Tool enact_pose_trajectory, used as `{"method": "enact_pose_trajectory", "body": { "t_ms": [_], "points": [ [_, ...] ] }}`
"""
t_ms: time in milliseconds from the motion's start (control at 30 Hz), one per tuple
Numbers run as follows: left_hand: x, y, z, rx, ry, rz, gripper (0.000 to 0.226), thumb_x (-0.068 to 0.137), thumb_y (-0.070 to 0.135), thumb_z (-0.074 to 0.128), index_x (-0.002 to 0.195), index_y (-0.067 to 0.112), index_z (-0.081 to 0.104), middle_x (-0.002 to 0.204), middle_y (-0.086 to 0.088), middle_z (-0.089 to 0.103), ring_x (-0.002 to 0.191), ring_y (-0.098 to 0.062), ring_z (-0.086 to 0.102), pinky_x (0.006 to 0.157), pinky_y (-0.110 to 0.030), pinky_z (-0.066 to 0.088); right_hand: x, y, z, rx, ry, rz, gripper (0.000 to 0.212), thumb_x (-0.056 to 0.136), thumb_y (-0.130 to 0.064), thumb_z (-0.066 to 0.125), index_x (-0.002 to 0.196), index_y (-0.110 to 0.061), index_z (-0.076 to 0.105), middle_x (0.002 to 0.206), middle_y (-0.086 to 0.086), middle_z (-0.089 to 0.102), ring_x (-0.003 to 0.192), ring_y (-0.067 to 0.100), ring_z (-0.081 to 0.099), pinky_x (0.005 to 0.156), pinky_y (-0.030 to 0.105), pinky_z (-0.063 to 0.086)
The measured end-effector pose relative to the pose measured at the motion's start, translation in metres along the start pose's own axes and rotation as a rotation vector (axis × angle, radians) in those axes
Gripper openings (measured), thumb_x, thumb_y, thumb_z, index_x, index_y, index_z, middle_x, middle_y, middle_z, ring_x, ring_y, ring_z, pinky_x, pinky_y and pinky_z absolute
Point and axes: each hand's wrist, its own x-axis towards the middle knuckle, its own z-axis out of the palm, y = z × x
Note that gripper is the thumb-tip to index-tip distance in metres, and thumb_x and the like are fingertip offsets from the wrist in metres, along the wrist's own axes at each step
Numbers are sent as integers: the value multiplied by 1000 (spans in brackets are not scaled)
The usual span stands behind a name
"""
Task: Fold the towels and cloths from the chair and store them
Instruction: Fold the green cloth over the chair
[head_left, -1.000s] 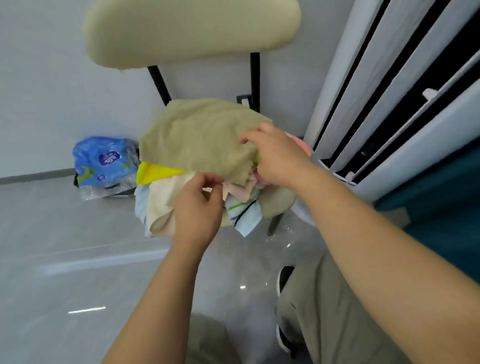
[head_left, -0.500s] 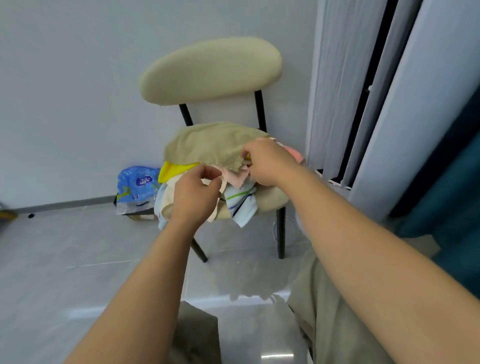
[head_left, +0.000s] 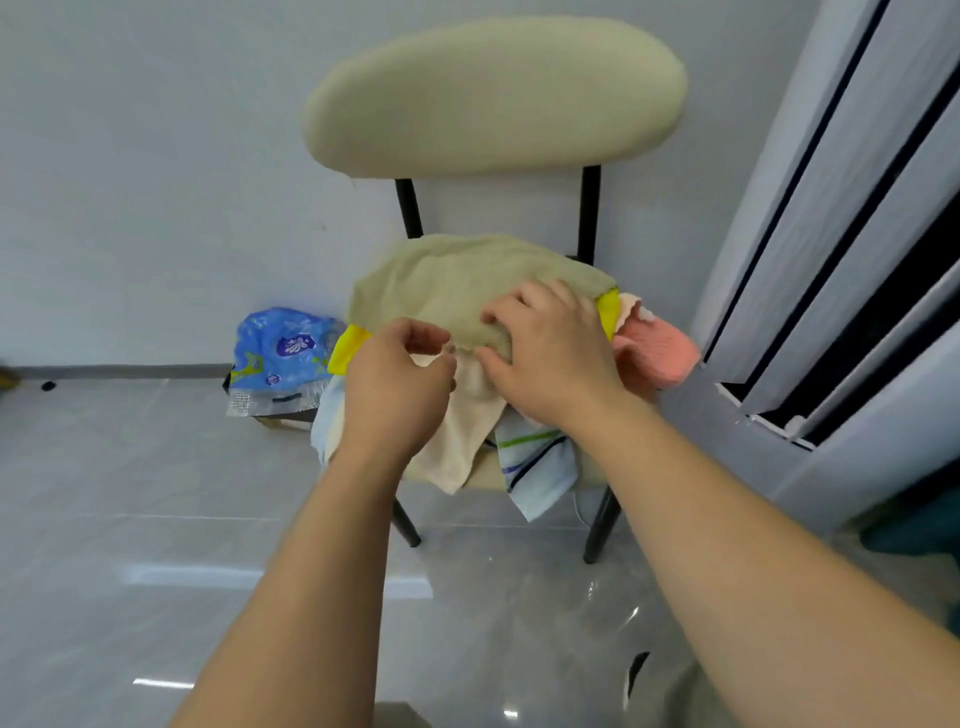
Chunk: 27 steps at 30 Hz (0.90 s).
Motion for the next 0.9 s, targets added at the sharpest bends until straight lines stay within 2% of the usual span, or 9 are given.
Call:
{"method": "enact_pose_trajectory", "body": {
  "t_ms": [167, 333, 433, 533, 633, 700, 767, 833, 900],
  "points": [
    [3, -9, 8, 84, 61, 49, 25, 81, 10, 64, 100, 26, 67, 101, 16, 68, 91, -14, 70, 87, -31, 53, 0, 4, 12, -24, 73, 2, 25, 93, -38, 58, 95, -23, 77, 94, -2, 67, 96, 28, 57, 84, 40, 45],
    [-1, -15, 14, 146, 52, 129, 35, 81, 12, 66, 112, 27, 65, 110, 15, 66, 93, -15, 69, 88, -33, 52, -1, 7, 5, 47, 176, 26, 41, 95, -42, 45, 86, -19, 77, 82, 1, 65, 87, 29, 58, 76, 42, 48],
    [-6, -16, 20, 217, 38, 239, 53, 84, 13, 69, 133, 28, 56, 128, 10, 59, 101, -19, 66, 80, -15, 45, 0, 5, -4, 150, 252, 71, 28, 98, -32, 54, 87, -15, 74, 86, 3, 64, 87, 28, 57, 75, 44, 49],
    [-7, -15, 25, 191, 18, 278, 65, 89, 19, 70, 147, 31, 43, 146, 5, 50, 111, -20, 64, 80, -2, 39, 1, 0, -18, 212, 326, 75, 27, 100, -31, 51, 90, -15, 69, 93, 2, 66, 87, 24, 57, 75, 42, 49],
    [-6, -15, 29, 164, -14, 272, 61, 92, 31, 67, 147, 39, 41, 138, 1, 60, 109, -6, 65, 94, -15, 46, 0, 2, -25, 213, 306, 75, 28, 99, -35, 53, 87, -18, 71, 88, -2, 66, 84, 20, 57, 75, 42, 49],
    [-7, -13, 33, 170, -17, 266, 58, 93, 29, 67, 146, 36, 44, 131, 2, 65, 91, 6, 64, 84, -7, 43, -2, 7, -24, 240, 275, 87, 29, 97, -39, 58, 85, -18, 72, 87, -3, 66, 83, 20, 57, 75, 42, 49],
    [-8, -9, 37, 156, -2, 263, 59, 93, 27, 68, 147, 32, 44, 128, 5, 65, 82, 9, 62, 76, -5, 41, -1, 12, -24, 339, 236, 98, 33, 95, -45, 61, 81, -16, 69, 82, -5, 63, 79, 17, 56, 68, 39, 48],
    [-6, -9, 40, 112, 13, 263, 64, 92, 27, 68, 149, 30, 39, 134, 10, 61, 86, 6, 64, 85, -17, 48, 0, 13, -26, 448, 230, 57, 39, 97, -47, 59, 73, -16, 59, 72, -10, 54, 71, 12, 50, 62, 35, 44],
    [-3, -9, 42, 70, 39, 268, 66, 90, 24, 68, 149, 31, 38, 135, 8, 60, 106, -6, 64, 97, -31, 50, -1, 9, -31, 509, 266, 5, 43, 101, -45, 51, 65, -24, 44, 63, -13, 42, 62, 6, 43, 57, 31, 36]
  ]
}}
